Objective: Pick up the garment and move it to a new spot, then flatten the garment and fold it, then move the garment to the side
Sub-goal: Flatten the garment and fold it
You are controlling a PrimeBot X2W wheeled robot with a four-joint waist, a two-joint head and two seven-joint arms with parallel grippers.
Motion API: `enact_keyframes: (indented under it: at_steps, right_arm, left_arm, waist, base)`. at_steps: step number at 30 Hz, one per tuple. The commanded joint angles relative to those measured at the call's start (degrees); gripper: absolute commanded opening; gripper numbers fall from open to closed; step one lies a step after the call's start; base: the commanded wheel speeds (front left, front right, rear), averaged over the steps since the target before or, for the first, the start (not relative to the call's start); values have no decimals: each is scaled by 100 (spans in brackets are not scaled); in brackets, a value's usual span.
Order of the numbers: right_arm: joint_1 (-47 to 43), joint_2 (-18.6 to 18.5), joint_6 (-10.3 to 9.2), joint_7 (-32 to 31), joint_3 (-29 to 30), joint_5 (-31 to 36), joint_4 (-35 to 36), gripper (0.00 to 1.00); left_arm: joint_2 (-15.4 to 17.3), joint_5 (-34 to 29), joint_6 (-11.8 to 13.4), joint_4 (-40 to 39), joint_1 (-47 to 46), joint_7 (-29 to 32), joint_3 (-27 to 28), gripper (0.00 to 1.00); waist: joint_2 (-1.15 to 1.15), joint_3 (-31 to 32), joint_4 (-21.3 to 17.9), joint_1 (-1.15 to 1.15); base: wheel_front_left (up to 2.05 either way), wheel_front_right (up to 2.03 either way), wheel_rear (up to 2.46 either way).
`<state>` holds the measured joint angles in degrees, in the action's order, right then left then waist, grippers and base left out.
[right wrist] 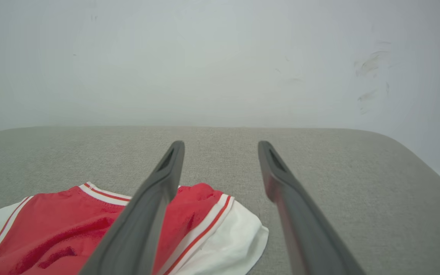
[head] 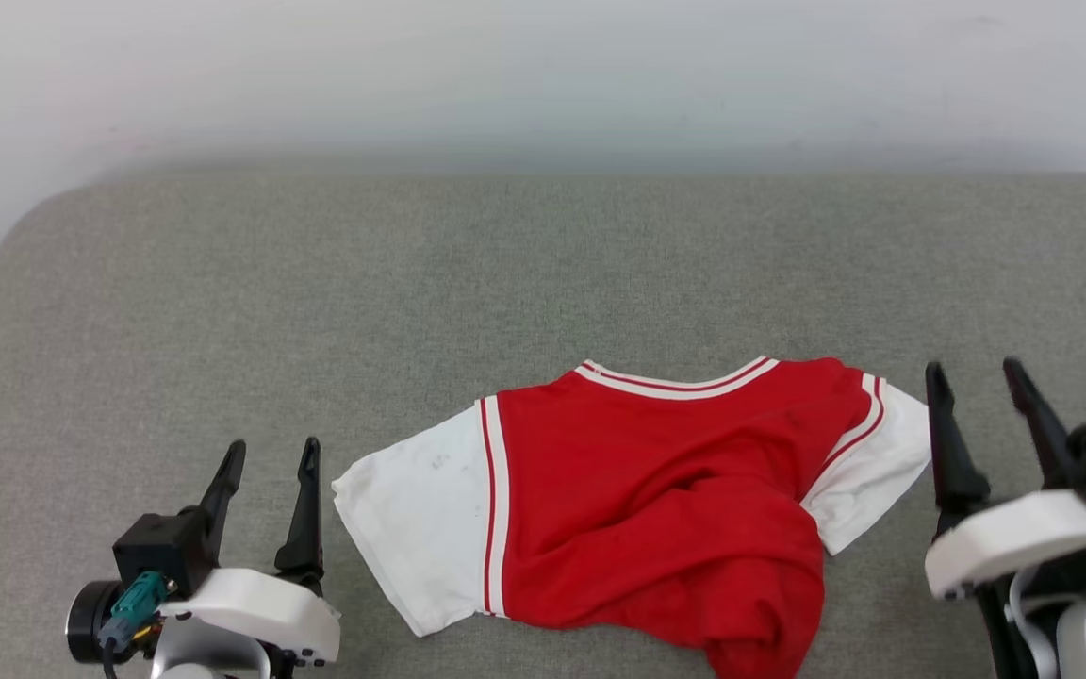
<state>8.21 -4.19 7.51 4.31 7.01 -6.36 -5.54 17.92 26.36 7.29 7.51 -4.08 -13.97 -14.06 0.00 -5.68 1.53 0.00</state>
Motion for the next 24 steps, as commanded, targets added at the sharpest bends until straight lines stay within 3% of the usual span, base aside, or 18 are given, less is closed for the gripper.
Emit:
enact_keyframes:
  at_steps: [1, 9, 13, 24]
  right_arm:
    - [-204, 50, -4, -31, -13, 26, 138, 100]
    - [-1024, 135, -4, -365, -153, -118, 961, 100]
    - [-1171, 137, -4, -431, -220, -319, 1154, 100]
    - [-892, 138, -4, -358, -452, -567, 1034, 100]
  left_arm:
    - [31, 5, 28, 15, 88, 26, 20, 100]
    - [106, 102, 86, 95, 214, 326, -2, 100]
    - [275, 183, -39, 220, 9, 750, -70, 100]
    - [862, 898, -933, 864, -927, 3210, -433, 100]
  waist:
    - [0, 93, -17, 0]
    - [0, 229, -116, 0]
    - [0, 164, -159, 0]
    - [0, -443, -351, 0]
  base:
    - [0, 0, 0]
    - [0, 0, 0]
    - [0, 0, 0]
    - [0, 0, 0]
